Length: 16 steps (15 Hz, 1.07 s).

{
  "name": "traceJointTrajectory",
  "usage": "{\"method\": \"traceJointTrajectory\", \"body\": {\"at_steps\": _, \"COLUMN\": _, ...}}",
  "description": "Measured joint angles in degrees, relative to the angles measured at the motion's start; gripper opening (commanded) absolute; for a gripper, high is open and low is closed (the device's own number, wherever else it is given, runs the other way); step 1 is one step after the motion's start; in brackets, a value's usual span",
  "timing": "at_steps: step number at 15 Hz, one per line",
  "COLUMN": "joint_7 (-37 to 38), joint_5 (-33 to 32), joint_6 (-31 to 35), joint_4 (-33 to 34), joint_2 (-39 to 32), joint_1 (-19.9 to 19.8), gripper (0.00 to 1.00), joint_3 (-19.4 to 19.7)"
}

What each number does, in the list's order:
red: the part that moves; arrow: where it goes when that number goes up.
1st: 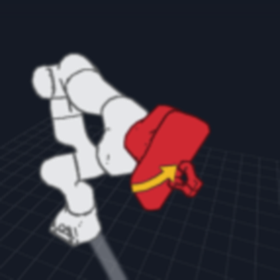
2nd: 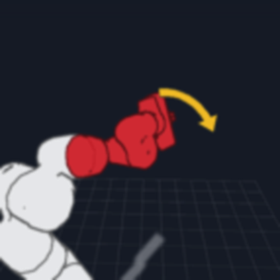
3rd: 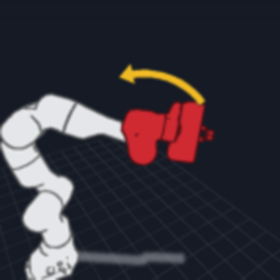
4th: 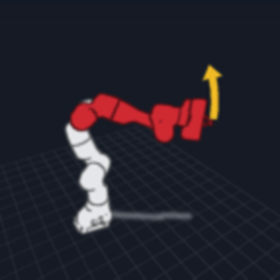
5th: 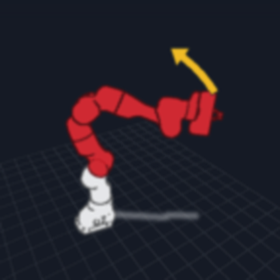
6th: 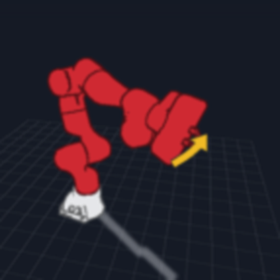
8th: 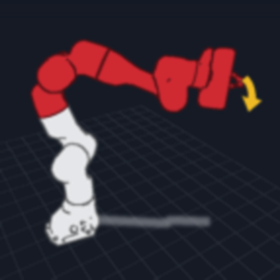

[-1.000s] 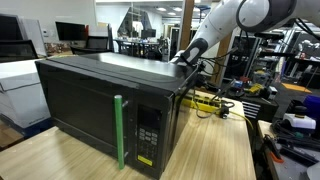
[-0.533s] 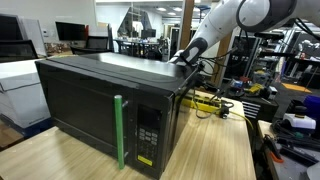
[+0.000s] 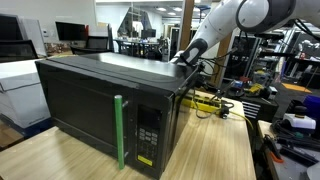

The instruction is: Connect the grey cable on the first switch on the left side of the black and yellow extension cable.

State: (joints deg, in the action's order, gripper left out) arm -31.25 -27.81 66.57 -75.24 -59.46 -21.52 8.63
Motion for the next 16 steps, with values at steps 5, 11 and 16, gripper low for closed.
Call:
{"method": "traceJointTrajectory", "body": {"at_steps": 5, "joint_7": 0.00, "joint_5": 0.19, "joint_6": -1.01, "joint_4": 1.50, "joint_2": -0.99, "joint_1": -0.19, "gripper": 0.06, "joint_3": 0.05}}
{"method": "traceJointTrajectory", "body": {"at_steps": 11, "joint_7": -0.02, "joint_5": 1.19, "joint_6": -4.71, "joint_4": 6.95, "joint_2": -4.26, "joint_1": -1.05, "gripper": 0.06, "joint_3": 0.07}}
{"method": "traceJointTrajectory", "body": {"at_steps": 16, "joint_7": -0.12, "joint_5": 1.10, "joint_6": -6.11, "joint_4": 9.62, "joint_2": -5.90, "joint_1": -1.05, "gripper": 0.06, "joint_3": 0.07}}
